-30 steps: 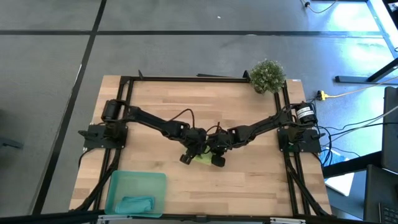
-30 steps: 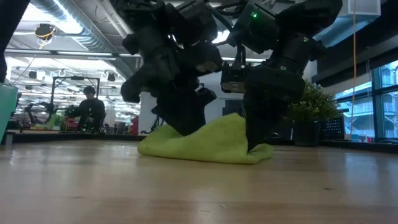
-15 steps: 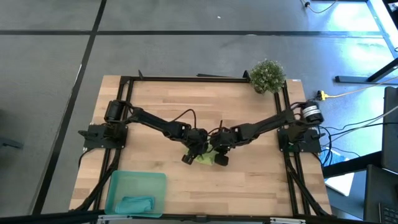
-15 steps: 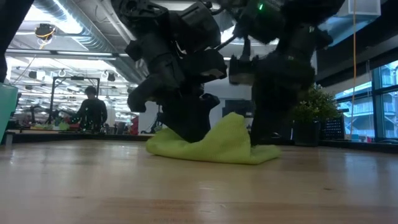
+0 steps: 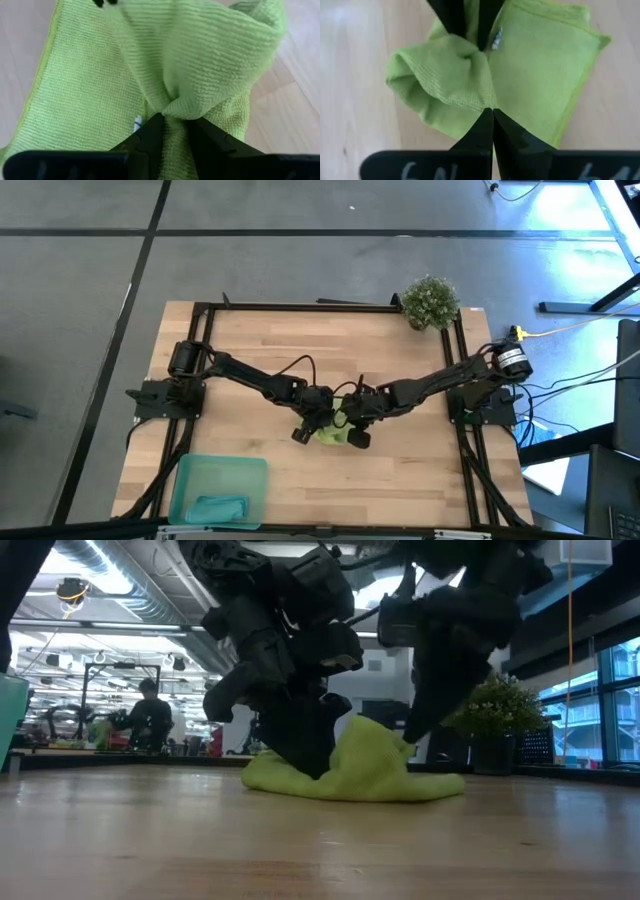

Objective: Roll microfiber towels into tight, uniform cylinder then place into a basket
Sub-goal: Roll the yellow green microfiber towel

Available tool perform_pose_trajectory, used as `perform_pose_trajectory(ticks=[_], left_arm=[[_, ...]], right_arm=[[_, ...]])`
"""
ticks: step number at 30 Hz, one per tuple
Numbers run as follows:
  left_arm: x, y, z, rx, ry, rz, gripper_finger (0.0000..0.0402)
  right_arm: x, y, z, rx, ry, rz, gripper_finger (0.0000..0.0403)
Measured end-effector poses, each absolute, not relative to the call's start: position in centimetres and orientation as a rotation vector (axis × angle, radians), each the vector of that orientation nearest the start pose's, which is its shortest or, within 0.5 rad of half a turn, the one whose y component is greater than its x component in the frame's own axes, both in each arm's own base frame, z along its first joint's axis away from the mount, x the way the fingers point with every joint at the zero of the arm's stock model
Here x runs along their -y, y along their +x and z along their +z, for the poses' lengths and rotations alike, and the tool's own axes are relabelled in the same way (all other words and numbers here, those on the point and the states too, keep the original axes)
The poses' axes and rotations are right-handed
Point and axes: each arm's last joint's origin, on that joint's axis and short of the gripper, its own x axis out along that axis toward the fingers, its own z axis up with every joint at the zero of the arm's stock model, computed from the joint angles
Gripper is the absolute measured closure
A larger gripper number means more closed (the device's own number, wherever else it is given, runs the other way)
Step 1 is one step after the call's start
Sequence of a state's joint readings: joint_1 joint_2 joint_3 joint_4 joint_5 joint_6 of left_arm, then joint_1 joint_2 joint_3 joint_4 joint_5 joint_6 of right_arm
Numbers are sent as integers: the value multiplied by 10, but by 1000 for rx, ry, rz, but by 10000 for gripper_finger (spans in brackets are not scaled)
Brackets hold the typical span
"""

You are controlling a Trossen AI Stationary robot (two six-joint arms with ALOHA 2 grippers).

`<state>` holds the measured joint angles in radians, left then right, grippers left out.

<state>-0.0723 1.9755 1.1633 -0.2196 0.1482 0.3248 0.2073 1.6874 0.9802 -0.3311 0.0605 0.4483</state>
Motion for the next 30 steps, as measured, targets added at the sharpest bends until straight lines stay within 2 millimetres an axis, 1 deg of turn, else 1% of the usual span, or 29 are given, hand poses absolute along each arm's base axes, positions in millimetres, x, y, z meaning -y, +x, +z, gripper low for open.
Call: perform_pose_trajectory(ticks=[2, 5, 8, 11, 14, 23, 26, 30], left_arm=[[32, 384, 127, -990, 256, -366, 312], [32, 384, 128, -987, 257, -364, 312], [32, 383, 130, -985, 259, -359, 312], [31, 383, 130, -986, 260, -351, 312], [31, 383, 130, -987, 261, -344, 312], [31, 383, 131, -986, 264, -338, 312], [31, 383, 131, -986, 264, -337, 312], [31, 383, 131, -986, 265, -337, 312]], right_arm=[[-67, 320, 168, -1030, 283, -101, 396], [-70, 321, 158, -1062, 289, -85, 396], [-74, 329, 154, -1036, 326, -10, 396], [-77, 332, 146, -1040, 342, 30, 396], [-79, 335, 145, -1034, 342, 82, 396], [-81, 338, 135, -1035, 314, 85, 393], [-81, 338, 134, -1035, 313, 83, 376], [-81, 338, 134, -1035, 300, 91, 329]])
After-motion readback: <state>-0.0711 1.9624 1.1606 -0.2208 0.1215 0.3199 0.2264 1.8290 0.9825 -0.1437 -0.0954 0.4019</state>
